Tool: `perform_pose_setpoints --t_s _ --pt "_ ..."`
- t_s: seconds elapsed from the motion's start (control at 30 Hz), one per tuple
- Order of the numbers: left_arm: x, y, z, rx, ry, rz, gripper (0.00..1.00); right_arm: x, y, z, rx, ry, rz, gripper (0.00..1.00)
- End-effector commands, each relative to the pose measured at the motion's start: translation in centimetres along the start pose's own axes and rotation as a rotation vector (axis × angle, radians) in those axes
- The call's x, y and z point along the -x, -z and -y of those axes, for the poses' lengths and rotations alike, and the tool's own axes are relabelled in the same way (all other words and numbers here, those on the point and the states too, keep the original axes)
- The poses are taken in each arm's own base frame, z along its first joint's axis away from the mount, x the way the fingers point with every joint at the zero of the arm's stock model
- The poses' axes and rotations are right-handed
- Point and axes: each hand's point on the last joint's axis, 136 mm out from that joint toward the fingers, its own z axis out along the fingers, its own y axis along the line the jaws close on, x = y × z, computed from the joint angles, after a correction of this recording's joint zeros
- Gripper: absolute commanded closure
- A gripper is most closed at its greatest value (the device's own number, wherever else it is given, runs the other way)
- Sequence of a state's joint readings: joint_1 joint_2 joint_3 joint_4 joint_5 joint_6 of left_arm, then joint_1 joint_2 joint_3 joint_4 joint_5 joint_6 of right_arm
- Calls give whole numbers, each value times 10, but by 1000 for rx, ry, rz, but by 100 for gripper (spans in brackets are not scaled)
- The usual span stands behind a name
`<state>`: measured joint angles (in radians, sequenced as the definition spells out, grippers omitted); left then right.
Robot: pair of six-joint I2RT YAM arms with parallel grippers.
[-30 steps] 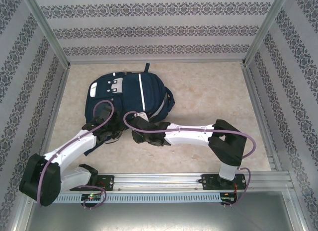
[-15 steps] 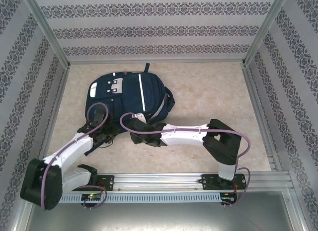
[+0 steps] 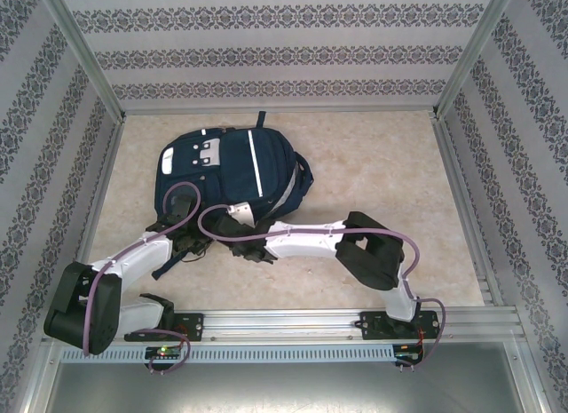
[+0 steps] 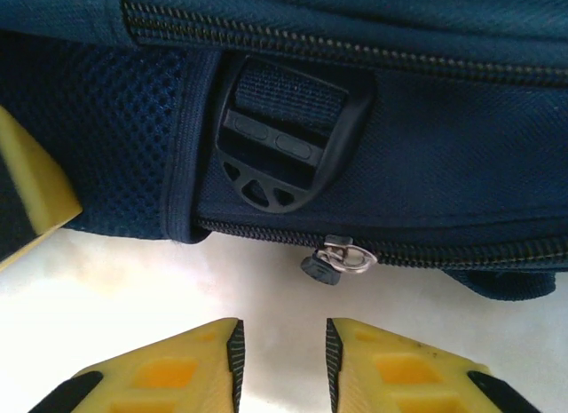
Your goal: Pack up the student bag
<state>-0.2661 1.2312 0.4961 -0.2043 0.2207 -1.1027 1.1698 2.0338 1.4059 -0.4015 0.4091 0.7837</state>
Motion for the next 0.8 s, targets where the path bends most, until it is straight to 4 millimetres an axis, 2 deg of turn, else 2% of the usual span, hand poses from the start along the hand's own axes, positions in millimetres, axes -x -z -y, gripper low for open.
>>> perform_pose_setpoints --t_s 0.0,0.07,0.2,0.33,0.43,0.53,0.6,0.67,0.77 --pt "-1 -3 -3 9 -18 -10 85 3 -4 15 -124 28 30 67" --pt "-2 -3 -3 9 -17 -14 85 4 -9 14 -139 35 32 63" --pt "-3 -2 -4 12 -9 -16 85 6 -19 11 -160 46 42 60" --pt "-3 -1 -4 12 -7 -14 85 10 -28 14 -192 43 68 60" --pt "-3 0 -5 15 -5 -15 85 11 -36 19 -212 39 73 65" --pt "-3 0 -5 17 -8 -14 85 17 -34 22 -221 46 87 70" --pt "-3 0 -6 20 -6 -12 85 18 -33 24 -219 47 92 82" --pt "-2 0 -6 23 -9 -7 85 18 -30 26 -214 42 91 89" --pt "-1 0 -6 28 -11 -6 85 17 -26 26 -191 32 86 93"
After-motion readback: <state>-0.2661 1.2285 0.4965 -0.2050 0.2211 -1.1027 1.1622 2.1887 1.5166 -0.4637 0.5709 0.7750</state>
